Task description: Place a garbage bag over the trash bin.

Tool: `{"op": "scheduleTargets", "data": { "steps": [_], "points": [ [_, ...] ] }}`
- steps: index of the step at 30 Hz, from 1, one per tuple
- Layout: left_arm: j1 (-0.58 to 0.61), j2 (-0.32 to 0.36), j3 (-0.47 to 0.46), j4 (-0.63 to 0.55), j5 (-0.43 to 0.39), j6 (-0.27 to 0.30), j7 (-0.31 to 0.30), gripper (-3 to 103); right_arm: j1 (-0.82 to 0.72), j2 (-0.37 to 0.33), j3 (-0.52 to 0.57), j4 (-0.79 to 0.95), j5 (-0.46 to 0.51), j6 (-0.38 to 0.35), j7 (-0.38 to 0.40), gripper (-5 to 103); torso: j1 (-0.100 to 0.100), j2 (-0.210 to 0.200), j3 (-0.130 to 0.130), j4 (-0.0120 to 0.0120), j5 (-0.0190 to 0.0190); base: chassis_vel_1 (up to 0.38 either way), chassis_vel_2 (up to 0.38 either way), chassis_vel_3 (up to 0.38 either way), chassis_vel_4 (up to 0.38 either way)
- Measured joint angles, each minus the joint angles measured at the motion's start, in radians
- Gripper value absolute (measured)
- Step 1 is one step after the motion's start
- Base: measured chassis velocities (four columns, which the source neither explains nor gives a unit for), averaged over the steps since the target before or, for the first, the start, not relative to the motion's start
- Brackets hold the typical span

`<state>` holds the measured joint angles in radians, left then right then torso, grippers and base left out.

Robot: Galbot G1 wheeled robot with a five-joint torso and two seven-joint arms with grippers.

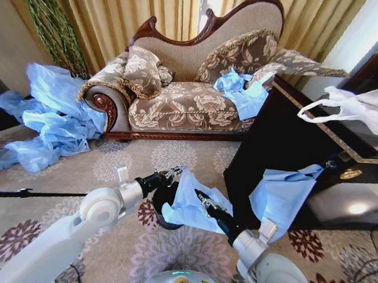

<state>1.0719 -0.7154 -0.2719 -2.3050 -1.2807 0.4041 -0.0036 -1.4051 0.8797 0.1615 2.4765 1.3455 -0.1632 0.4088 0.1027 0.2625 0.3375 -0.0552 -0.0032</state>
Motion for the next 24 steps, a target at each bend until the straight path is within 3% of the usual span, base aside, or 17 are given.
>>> {"op": "scheduleTargets", "data": {
  "steps": [4,8,17,24],
  "points": [
    [0.005,0.011,0.0,0.001,0.016,-0.012,0.074,0,0.045,-0.03,0.033,-0.001,0.097,-0.015,0.026,3,0.0,0.0,0.0,-0.0002,-0.0003,0.0,0.0,0.0,0.0],
    [0.003,0.015,0.0,0.004,0.031,-0.015,0.13,0,0.105,-0.06,0.038,-0.012,0.188,-0.027,0.067,0,0.0,0.0,0.0,0.0001,-0.0003,0.0,0.0,0.0,0.0],
    [-0.019,0.019,0.0,0.003,0.03,-0.026,0.167,0,0.193,-0.138,0.016,-0.075,0.362,-0.101,0.094,0,0.0,0.0,0.0,0.0,-0.0002,0.0,0.0,0.0,0.0],
    [-0.069,0.019,0.006,0.011,0.016,-0.045,0.196,0,0.216,-0.151,-0.019,-0.081,0.444,-0.145,0.106,0,0.0,0.0,0.0,0.0,-0.0003,0.0,0.0,0.0,0.0]
  ]
}}
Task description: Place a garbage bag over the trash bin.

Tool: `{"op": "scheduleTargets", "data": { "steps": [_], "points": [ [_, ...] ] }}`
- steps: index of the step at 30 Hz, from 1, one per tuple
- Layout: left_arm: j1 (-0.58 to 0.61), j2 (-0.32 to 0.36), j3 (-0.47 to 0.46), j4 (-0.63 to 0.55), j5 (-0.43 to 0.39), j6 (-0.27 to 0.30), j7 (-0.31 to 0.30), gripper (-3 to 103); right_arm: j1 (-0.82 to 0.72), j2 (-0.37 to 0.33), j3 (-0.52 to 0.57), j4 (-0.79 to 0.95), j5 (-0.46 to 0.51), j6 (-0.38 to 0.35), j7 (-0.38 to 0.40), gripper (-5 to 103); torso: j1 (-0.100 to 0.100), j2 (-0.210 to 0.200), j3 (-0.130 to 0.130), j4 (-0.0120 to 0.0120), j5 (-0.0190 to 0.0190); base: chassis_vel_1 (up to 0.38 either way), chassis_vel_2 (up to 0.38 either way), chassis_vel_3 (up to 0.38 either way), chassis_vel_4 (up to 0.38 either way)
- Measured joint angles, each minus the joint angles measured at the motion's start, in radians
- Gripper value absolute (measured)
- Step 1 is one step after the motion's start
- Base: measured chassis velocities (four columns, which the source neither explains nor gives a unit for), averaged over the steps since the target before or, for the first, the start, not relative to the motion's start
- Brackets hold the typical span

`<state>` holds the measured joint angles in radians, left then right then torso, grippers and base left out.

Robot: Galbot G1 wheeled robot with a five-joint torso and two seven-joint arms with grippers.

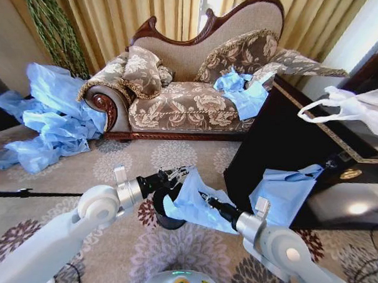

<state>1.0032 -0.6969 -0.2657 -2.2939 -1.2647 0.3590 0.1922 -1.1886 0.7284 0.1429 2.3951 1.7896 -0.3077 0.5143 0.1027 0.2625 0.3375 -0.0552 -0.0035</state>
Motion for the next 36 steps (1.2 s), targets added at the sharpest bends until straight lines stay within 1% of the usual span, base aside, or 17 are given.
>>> {"op": "scheduleTargets", "data": {
  "steps": [3,4,9,13,14,17,18,21,22,23,25,26,27,30,33,35,36],
  "points": [
    [-0.012,0.0,0.002,0.001,-0.005,-0.004,0.005,0,0.012,0.006,-0.003,-0.002,0.016,-0.012,0.003,0,0.0,0.0,0.0,-0.0003,0.0001,0.0,0.0,0.0,0.0],
    [-0.018,0.004,0.001,0.002,-0.008,-0.006,0.022,0,0.036,0.018,-0.001,-0.019,0.01,-0.021,0.0,0,0.0,0.0,0.0,-0.0002,-0.0001,0.0,0.0,0.0,0.0],
    [-0.014,0.018,-0.007,-0.011,-0.013,-0.01,0.042,0,0.098,0.049,0.0,-0.09,-0.02,-0.015,-0.009,0,0.0,0.0,0.0,0.0003,0.0002,0.0,0.0,0.0,0.0],
    [-0.015,0.021,-0.008,-0.015,-0.019,-0.015,0.048,0,0.114,0.096,-0.042,-0.11,-0.031,-0.006,-0.016,0,0.0,0.0,0.0,0.0001,-0.0001,0.0,0.0,0.0,0.0],
    [-0.015,0.021,-0.008,-0.015,-0.019,-0.015,0.048,0,0.114,0.096,-0.042,-0.11,-0.031,-0.006,-0.016,0,0.0,0.0,0.0,0.0001,-0.0001,0.0,0.0,0.0,0.0],
    [-0.033,0.027,-0.008,-0.01,-0.033,-0.016,0.054,0,0.115,0.144,-0.077,-0.105,-0.056,0.0,-0.028,0,0.0,0.0,0.0,-0.0002,-0.0001,0.0,0.0,0.0,0.0],
    [-0.033,0.027,-0.008,-0.01,-0.033,-0.016,0.054,0,0.115,0.144,-0.077,-0.105,-0.056,0.0,-0.028,0,0.0,0.0,0.0,-0.0002,-0.0001,0.0,0.0,0.0,0.0],
    [-0.045,0.046,-0.009,-0.008,-0.06,-0.017,0.055,0,0.145,0.157,-0.084,-0.176,-0.079,0.0,-0.116,0,0.0,0.0,0.0,0.0,-0.0001,0.0,0.0,0.0,0.0],
    [-0.048,0.054,-0.01,-0.009,-0.069,-0.017,0.055,0,0.157,0.153,-0.084,-0.21,-0.079,-0.004,-0.181,0,0.0,0.0,0.0,0.0001,0.0001,0.0,0.0,0.0,0.0],
    [-0.048,0.054,-0.01,-0.009,-0.069,-0.017,0.055,0,0.157,0.153,-0.084,-0.21,-0.079,-0.004,-0.181,0,0.0,0.0,0.0,0.0001,0.0001,0.0,0.0,0.0,0.0],
    [-0.051,0.073,-0.013,-0.009,-0.083,-0.017,0.054,0,0.189,0.147,-0.084,-0.298,-0.093,-0.043,-0.348,0,0.0,0.0,0.0,-0.0001,-0.0001,0.0,0.0,0.0,0.0],
    [-0.051,0.073,-0.013,-0.009,-0.083,-0.017,0.054,0,0.189,0.147,-0.084,-0.298,-0.093,-0.043,-0.348,0,0.0,0.0,0.0,-0.0001,-0.0001,0.0,0.0,0.0,0.0],
    [-0.051,0.08,-0.016,-0.011,-0.093,-0.017,0.053,0,0.208,0.15,-0.098,-0.334,-0.116,-0.05,-0.405,0,0.0,0.0,0.0,-0.0001,-0.0001,0.0,0.0,0.0,0.0],
    [-0.046,0.104,-0.021,-0.021,-0.128,-0.017,0.046,0,0.265,0.174,-0.155,-0.402,-0.16,-0.055,-0.481,0,0.0,0.0,0.0,-0.0001,0.0,0.0,0.0,0.0,0.0],
    [-0.045,0.112,-0.02,-0.021,-0.136,-0.017,0.046,0,0.298,0.194,-0.182,-0.429,-0.167,-0.054,-0.511,0,0.0,0.0,0.0,0.0002,0.0,0.0,0.0,0.0,0.0],
    [-0.056,0.116,-0.011,-0.015,-0.149,-0.017,0.046,0,0.343,0.232,-0.209,-0.454,-0.169,-0.055,-0.559,0,0.0,0.0,0.0,0.0001,0.0,0.0,0.0,0.0,0.0],
    [-0.056,0.116,-0.011,-0.015,-0.149,-0.017,0.046,0,0.343,0.232,-0.209,-0.454,-0.169,-0.055,-0.559,0,0.0,0.0,0.0,0.0001,0.0,0.0,0.0,0.0,0.0]
  ]
}}
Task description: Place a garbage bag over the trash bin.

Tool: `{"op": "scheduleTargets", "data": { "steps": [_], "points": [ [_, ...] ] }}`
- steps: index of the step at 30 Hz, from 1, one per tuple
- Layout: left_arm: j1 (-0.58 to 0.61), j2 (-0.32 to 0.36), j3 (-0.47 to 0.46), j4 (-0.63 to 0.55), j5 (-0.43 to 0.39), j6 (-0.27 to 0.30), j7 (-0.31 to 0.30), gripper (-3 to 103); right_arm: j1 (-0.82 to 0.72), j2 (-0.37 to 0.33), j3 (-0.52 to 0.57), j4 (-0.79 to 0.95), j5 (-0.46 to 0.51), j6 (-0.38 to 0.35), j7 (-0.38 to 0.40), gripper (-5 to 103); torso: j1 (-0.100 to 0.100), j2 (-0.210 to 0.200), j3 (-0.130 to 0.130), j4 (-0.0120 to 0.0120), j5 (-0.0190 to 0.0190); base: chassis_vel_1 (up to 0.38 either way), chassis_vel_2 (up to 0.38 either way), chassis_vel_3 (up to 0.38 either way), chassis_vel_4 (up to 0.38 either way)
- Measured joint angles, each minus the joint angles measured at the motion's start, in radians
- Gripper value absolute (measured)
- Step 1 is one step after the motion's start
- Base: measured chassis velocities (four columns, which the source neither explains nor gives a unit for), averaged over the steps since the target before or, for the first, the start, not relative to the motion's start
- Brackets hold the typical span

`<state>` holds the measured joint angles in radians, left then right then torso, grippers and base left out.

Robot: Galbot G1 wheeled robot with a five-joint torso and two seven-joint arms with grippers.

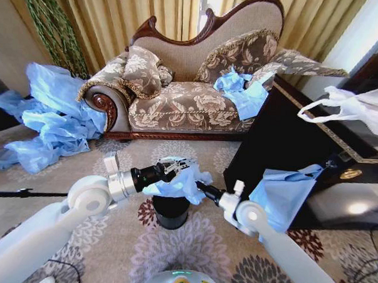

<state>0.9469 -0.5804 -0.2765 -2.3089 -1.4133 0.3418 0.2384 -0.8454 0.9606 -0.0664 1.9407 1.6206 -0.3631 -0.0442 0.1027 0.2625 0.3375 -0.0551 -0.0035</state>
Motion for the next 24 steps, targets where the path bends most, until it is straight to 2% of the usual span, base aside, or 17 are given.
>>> {"op": "scheduleTargets", "data": {
  "steps": [3,9,17,24],
  "points": [
    [-0.023,-0.003,0.012,0.018,-0.01,0.0,0.0,0,0.036,0.036,-0.021,0.0,0.011,-0.008,-0.024,0,0.0,0.0,0.0,-0.0001,-0.0002,0.0,0.0,0.0,0.0],
    [-0.041,-0.004,0.014,0.022,-0.026,0.0,-0.002,0,0.029,0.076,-0.04,0.004,0.024,-0.032,-0.024,0,0.0,0.0,0.0,-0.0002,-0.0002,0.0,0.0,0.0,0.0],
    [-0.083,-0.007,0.021,0.042,-0.055,-0.003,0.0,0,-0.029,0.128,-0.05,-0.011,0.003,-0.035,-0.007,0,0.0,0.0,0.0,-0.0003,0.0001,0.0,0.0,0.0,0.0],
    [-0.117,-0.04,0.045,0.062,-0.07,-0.01,0.014,0,-0.035,0.174,-0.065,-0.023,0.006,-0.033,0.016,0,0.0,0.0,0.0,-0.0001,0.0,0.0,0.0,0.0,0.0]
  ]
}}
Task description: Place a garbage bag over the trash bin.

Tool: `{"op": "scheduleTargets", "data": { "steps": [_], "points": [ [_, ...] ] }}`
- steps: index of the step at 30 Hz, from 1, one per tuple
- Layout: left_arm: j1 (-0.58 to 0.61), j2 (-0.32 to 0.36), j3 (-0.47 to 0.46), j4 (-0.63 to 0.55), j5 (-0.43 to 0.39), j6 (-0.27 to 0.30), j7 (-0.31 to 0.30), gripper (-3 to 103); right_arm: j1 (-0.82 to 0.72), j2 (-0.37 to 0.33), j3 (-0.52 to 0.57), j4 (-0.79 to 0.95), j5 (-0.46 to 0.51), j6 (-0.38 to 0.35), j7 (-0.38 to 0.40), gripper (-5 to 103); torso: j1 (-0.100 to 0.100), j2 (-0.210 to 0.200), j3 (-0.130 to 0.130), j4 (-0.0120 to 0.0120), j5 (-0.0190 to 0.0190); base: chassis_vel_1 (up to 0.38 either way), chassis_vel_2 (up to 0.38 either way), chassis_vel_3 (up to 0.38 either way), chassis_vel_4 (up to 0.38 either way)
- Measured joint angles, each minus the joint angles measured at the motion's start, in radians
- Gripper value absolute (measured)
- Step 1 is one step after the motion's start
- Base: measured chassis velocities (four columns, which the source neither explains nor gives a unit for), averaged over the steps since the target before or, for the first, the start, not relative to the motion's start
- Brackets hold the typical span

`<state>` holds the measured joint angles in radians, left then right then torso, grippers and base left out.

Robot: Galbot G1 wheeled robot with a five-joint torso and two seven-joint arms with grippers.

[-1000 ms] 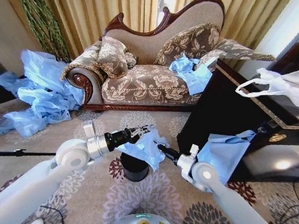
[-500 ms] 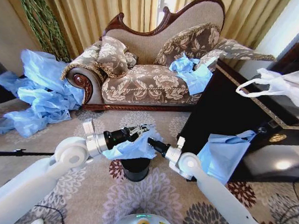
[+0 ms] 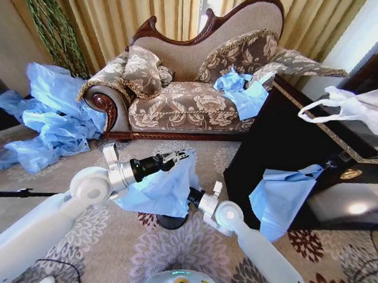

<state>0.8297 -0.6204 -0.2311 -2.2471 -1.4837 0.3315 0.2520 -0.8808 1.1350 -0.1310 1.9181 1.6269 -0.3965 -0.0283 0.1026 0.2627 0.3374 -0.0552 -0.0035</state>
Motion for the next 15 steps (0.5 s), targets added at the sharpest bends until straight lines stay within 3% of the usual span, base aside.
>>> {"op": "scheduleTargets", "data": {
  "steps": [8,15],
  "points": [
    [-0.038,-0.022,0.027,0.012,-0.019,-0.005,0.019,0,-0.003,0.059,-0.011,-0.025,0.007,0.009,0.014,0,0.0,0.0,0.0,-0.0001,0.0001,0.0,0.0,0.0,0.0],
    [-0.001,-0.045,0.023,0.014,-0.017,-0.013,0.049,0,-0.01,0.098,0.041,-0.039,0.038,0.012,0.01,0,0.0,0.0,0.0,0.0,0.0,0.0,0.0,0.0,0.0]
  ]
}}
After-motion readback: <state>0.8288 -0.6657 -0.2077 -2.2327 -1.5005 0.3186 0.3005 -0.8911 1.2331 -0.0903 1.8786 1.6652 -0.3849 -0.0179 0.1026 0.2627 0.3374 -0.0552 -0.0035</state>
